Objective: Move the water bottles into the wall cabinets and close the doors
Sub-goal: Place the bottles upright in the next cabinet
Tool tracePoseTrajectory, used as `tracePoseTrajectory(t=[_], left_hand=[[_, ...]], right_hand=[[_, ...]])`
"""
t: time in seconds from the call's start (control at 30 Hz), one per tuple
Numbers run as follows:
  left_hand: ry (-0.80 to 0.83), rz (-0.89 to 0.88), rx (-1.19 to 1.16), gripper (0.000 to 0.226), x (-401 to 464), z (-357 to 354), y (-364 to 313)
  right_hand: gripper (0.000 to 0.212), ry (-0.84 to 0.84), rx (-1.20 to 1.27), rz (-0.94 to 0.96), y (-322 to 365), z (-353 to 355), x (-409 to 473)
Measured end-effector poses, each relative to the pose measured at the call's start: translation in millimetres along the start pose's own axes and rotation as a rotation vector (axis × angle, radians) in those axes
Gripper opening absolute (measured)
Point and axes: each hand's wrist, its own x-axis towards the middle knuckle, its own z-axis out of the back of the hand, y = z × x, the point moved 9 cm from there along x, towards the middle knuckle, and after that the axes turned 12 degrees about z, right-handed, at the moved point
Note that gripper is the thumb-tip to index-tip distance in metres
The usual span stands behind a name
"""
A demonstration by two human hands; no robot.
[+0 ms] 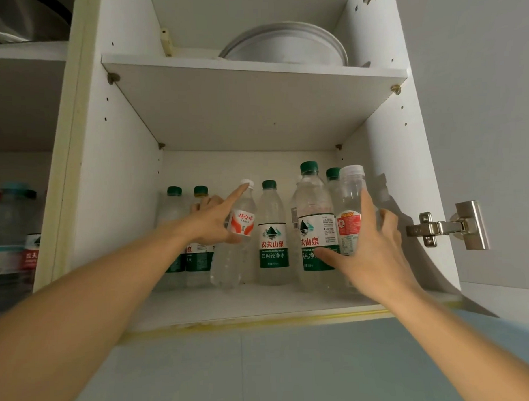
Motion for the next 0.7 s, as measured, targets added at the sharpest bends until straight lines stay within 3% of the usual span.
tracePoseTrajectory(t=[0.37,0.5,0.7], left_hand=[[-0.022,0.026,0.099,0.102,14.1,-9.1,12.6],[-0.099,0.021,0.025,0.111,9.5,-16.6,16.4],[-0.185,0.011,0.128,0.129,8.1,-11.2,23.1]], right_hand=[[0.129,0.008,0.014,0.002,0.7,0.4,0.2],[0.128,0.008,0.015,-0.005,-0.1,0.1,-0.3],[0.128,0.012,0.027,-0.016,-1.9,0.5,0.0]])
